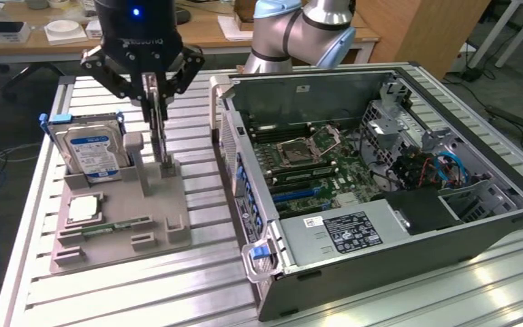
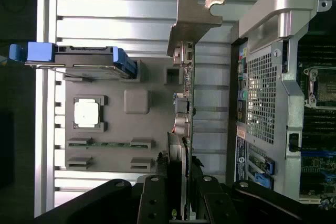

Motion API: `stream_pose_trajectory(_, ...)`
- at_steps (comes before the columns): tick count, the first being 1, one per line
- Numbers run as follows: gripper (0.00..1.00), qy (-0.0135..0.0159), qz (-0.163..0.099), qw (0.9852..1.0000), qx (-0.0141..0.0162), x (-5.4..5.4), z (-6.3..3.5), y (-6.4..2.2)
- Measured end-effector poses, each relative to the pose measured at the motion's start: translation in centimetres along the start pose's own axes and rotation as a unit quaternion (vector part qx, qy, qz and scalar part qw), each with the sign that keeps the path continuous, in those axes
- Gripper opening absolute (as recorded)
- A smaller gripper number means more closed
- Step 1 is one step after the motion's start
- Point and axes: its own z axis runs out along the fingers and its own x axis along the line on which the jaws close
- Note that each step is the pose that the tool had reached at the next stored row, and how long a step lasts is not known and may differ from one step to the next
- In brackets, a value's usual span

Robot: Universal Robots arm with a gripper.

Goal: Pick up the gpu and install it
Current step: 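Pick up the gpu and move the gpu toward the slot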

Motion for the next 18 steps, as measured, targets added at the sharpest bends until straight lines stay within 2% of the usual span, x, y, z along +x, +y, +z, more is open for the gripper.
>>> stream_pose_trajectory(9, 0.26, -0.0001, 0.000, 1.0000, -0.0001, 0.0, -2.07, 0.11)
stream_pose_trajectory(18, 0.26, 0.0000, 0.000, 1.0000, -0.0001, -0.4, -2.08, 0.10)
